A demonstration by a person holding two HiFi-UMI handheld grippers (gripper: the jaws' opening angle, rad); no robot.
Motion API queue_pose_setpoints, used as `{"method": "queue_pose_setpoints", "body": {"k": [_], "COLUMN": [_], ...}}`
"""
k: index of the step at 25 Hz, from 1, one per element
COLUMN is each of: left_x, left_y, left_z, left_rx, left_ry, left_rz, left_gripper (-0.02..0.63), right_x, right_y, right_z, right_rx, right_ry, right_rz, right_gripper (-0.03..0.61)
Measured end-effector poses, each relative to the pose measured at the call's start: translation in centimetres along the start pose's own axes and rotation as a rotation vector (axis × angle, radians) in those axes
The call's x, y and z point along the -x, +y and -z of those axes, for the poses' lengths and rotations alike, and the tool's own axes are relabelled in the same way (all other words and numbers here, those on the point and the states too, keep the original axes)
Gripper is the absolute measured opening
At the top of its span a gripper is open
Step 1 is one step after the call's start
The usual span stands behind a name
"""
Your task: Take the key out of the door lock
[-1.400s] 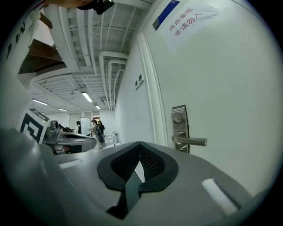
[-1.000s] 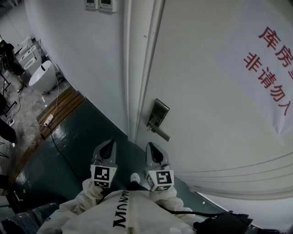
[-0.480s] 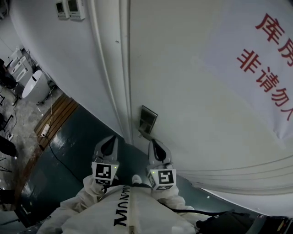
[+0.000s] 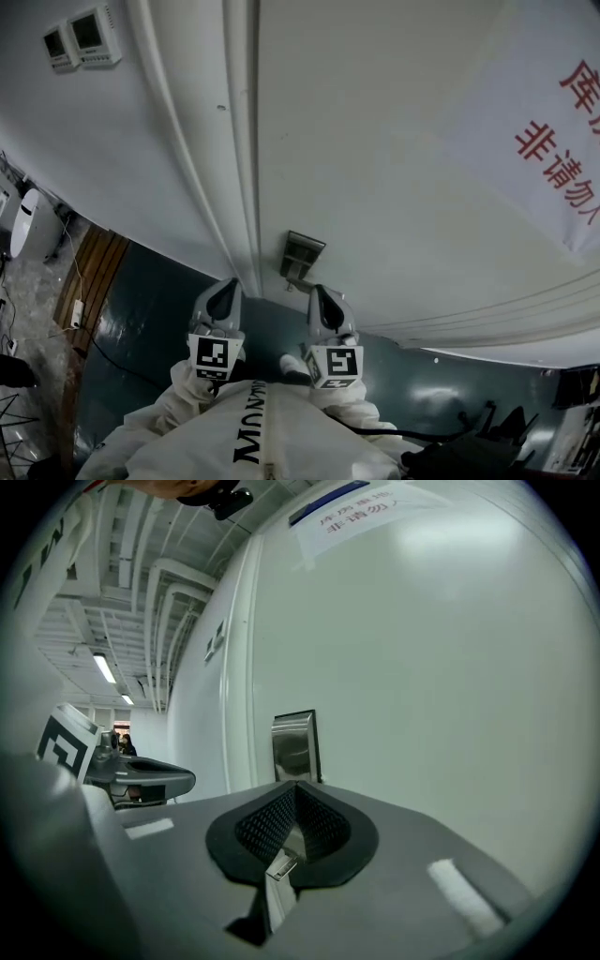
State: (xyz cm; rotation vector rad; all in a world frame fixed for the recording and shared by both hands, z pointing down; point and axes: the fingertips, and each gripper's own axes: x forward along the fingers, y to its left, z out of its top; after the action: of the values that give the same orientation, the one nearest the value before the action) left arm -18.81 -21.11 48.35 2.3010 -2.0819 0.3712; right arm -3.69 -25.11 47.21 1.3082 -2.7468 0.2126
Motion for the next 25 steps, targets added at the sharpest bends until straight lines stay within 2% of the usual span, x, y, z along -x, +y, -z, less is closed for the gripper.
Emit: {"method": "queue_pose_setpoints", "body": {"k": [6, 14, 20, 23, 25], "left_x": [-0.7, -1.1, -1.0, -1.0, -1.0], "left_y": [1.9, 2.6, 1.8, 1.3, 1.2], "left_z": [0.8, 1.6, 1.4, 1.1, 1.0], "left_rx": [-0.006, 0.002, 0.010, 0.009, 0.008], "left_ry": [-0.017, -0.034, -0.036, -0.047, -0.054], "left_rz": [0.142, 0.273, 0.317, 0.323, 0.318], "left_gripper": [0.000, 0.000, 0.000, 0.000, 0.000], "right_x": [0.0, 1.9, 3.3, 3.6, 3.7], "right_y": [1.7, 3.1, 2.4, 1.9, 1.8], "right_z": [0.8, 1.3, 2.1, 2.3, 2.4], "right_rx": [-0.019, -0.066, -0.142, -0.146, -0.144], "right_ry": [0.018, -0.006, -0.021, -0.020, -0.017], "right_rz": [0.151, 0.298, 0.360, 0.373, 0.377], "right_gripper": [0.000, 0.002, 0.002, 0.003, 0.028]}}
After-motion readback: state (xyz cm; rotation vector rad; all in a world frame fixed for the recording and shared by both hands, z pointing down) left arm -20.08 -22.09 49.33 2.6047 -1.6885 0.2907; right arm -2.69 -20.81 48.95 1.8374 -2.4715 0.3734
